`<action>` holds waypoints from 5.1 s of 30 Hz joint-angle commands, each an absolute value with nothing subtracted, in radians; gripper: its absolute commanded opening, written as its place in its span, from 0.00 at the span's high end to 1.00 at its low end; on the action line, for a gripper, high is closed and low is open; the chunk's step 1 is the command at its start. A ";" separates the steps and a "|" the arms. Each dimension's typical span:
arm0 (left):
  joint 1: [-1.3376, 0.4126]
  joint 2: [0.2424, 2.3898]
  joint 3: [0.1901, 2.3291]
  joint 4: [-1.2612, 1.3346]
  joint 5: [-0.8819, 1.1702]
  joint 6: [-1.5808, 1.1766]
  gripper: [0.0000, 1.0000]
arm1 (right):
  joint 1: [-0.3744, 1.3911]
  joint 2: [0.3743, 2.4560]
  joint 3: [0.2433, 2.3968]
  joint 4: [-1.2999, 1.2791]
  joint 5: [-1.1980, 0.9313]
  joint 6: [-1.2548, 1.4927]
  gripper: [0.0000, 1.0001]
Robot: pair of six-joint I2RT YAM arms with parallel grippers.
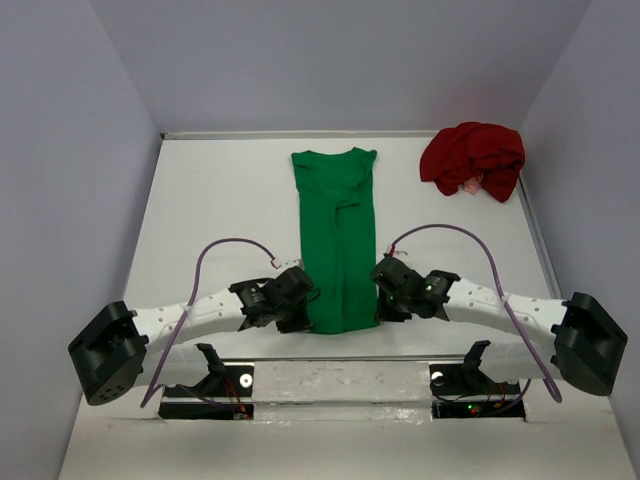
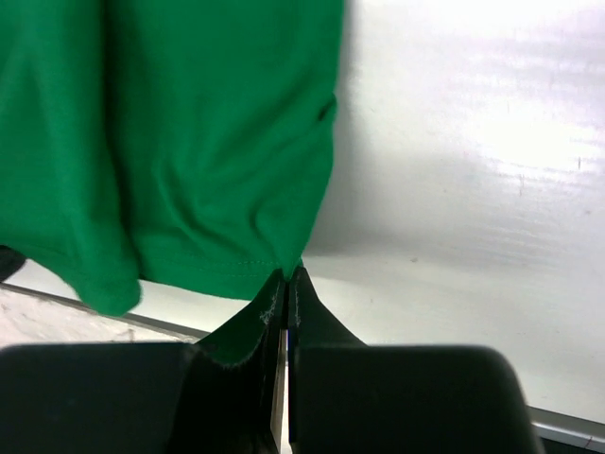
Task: Fold and stack the t-shirts
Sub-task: Fold the tshirt
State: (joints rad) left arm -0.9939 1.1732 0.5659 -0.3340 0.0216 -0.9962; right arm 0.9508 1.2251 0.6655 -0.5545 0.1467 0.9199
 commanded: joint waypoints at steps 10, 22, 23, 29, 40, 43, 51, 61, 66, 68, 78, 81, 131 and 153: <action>-0.985 1.275 0.756 -0.420 -0.078 -0.888 1.00 | 0.960 1.342 0.902 -0.640 0.278 0.795 1.00; -0.777 1.250 0.888 -0.495 -0.106 -0.736 1.00 | 0.925 1.488 1.110 -0.719 0.383 0.703 1.00; -0.759 1.253 0.894 -0.497 -0.101 -0.723 1.00 | 0.911 1.496 1.123 -0.722 0.388 0.692 1.00; -0.692 1.318 0.985 -0.502 -0.089 -0.652 1.00 | 0.777 1.568 1.206 -0.710 0.385 0.569 1.00; -0.626 1.535 1.114 -0.440 -0.005 -0.552 1.00 | 0.693 1.729 1.388 -0.696 0.319 0.413 1.00; -0.600 1.569 1.137 -0.428 0.037 -0.532 1.00 | 0.669 1.758 1.416 -0.696 0.307 0.396 1.00; -0.543 1.643 1.227 -0.433 0.064 -0.485 1.00 | 0.638 1.818 1.494 -0.719 0.304 0.373 1.00; -0.518 1.713 1.279 -0.419 0.101 -0.468 1.00 | 0.620 1.879 1.535 -0.726 0.284 0.360 1.00; -0.508 1.756 1.319 -0.433 0.097 -0.448 1.00 | 0.601 1.907 1.542 -0.723 0.281 0.364 1.00; -0.505 1.766 1.336 -0.430 0.104 -0.445 1.00 | 0.601 1.916 1.548 -0.721 0.275 0.365 1.00; -0.491 1.844 1.405 -0.443 0.112 -0.430 1.00 | 0.558 1.963 1.583 -0.712 0.267 0.331 1.00; -0.488 1.858 1.424 -0.448 0.115 -0.428 1.00 | 0.546 1.976 1.598 -0.710 0.262 0.318 1.00; -0.500 1.749 1.543 -0.519 -0.048 -0.416 0.17 | 0.451 2.074 1.904 -0.730 0.129 0.109 0.54; -0.647 1.908 1.465 -0.433 -0.041 -0.494 1.00 | 0.580 1.881 1.528 -0.650 0.097 0.207 1.00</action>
